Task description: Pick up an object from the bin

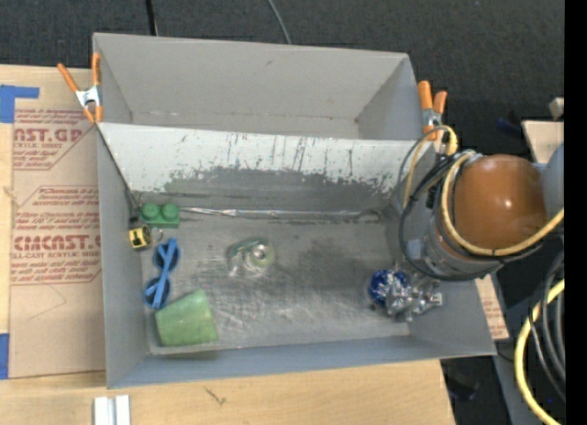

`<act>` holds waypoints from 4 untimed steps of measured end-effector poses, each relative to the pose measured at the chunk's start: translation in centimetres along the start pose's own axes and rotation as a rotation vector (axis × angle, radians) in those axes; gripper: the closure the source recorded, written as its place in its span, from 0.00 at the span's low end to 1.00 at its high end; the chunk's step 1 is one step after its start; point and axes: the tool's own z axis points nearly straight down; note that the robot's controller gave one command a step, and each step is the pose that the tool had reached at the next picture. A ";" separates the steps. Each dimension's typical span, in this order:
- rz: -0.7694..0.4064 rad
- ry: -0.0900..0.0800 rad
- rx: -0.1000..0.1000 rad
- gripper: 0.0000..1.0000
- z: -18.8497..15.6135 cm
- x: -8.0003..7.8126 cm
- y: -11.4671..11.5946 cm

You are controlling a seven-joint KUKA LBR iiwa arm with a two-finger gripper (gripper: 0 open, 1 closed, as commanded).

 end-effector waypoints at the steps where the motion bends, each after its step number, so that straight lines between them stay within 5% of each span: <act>1: -0.002 -0.014 0.002 0.00 0.0 -0.7 0.0; 2: 0.000 0.000 0.000 1.00 0.0 0.0 0.0; 3: -0.002 -0.013 0.002 0.00 0.0 -0.7 0.0; 4: 0.000 0.000 0.000 1.00 0.0 0.0 0.0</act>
Offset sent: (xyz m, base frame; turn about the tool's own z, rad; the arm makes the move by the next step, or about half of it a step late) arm 0.0000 0.0000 0.0000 0.0000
